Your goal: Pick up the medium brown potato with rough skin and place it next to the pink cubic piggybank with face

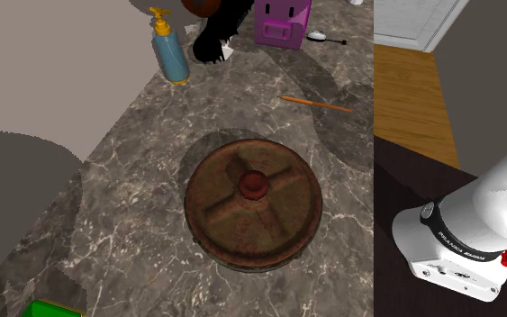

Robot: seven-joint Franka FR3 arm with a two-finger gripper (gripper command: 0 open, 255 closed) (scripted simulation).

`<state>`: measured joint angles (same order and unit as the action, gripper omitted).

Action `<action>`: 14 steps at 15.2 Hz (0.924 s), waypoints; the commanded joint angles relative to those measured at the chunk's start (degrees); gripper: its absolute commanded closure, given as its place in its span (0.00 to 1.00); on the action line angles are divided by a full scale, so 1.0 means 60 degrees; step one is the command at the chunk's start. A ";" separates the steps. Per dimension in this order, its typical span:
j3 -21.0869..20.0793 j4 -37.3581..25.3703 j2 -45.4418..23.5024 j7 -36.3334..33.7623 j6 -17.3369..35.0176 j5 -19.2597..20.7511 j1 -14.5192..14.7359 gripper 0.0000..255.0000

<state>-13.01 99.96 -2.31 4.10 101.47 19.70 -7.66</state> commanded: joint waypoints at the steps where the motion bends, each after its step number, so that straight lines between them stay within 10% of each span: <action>1: 0.0222 0.0086 0.0047 0.0441 0.0197 -0.0008 -0.0244 1.00; 14: 0.1532 -0.0954 -0.0910 0.3140 0.1013 -0.0103 -0.1724 1.00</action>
<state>-4.39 95.72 -6.51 21.56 107.34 19.17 -17.31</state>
